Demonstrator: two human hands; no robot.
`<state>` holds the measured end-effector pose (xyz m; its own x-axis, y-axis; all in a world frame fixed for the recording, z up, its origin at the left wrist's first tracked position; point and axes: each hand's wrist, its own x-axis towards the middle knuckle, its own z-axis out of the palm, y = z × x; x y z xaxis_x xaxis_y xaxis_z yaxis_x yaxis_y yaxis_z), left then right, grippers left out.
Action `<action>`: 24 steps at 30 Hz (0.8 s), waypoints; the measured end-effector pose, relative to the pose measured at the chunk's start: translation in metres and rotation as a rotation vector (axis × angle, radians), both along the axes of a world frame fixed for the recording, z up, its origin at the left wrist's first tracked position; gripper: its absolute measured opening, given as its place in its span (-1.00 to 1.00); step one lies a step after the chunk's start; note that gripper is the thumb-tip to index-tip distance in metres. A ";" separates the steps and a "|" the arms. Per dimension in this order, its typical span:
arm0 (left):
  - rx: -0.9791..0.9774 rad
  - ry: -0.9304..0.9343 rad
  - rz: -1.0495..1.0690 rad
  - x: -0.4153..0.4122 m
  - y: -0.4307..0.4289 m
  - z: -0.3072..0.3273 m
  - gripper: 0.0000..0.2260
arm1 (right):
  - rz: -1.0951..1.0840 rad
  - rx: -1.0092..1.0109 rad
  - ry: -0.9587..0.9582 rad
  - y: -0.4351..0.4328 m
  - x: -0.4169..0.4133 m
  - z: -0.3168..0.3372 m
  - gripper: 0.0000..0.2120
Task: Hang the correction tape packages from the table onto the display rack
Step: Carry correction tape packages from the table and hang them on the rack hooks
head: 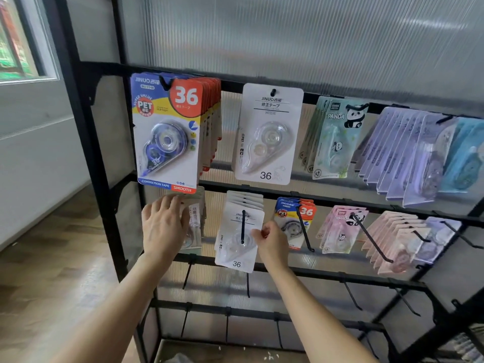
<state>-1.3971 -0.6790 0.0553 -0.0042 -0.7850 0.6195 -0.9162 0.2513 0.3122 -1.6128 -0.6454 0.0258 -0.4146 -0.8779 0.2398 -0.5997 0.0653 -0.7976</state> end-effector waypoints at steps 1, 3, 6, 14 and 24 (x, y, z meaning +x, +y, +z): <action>0.009 0.000 0.000 0.001 0.000 0.000 -0.76 | -0.009 0.015 0.007 0.002 0.000 0.000 -0.84; 0.032 0.003 -0.004 0.001 0.001 0.000 -0.74 | -0.029 0.040 0.028 0.008 0.000 -0.001 -0.73; 0.088 -0.006 -0.003 -0.001 0.003 0.004 -0.68 | -0.016 0.041 0.051 0.027 -0.001 -0.005 -0.63; 0.056 0.026 -0.102 -0.001 0.058 -0.012 -0.54 | 0.111 0.075 0.274 0.091 0.009 -0.025 -0.51; 0.336 0.131 0.067 0.046 0.212 -0.089 -0.39 | 0.357 0.232 0.612 0.179 0.035 -0.058 -0.42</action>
<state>-1.3513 -0.4670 -0.0332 0.1163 -0.9406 0.3189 -0.8736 0.0559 0.4834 -1.5778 -0.4667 -0.0321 0.0533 -0.9903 0.1286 -0.9483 -0.0905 -0.3042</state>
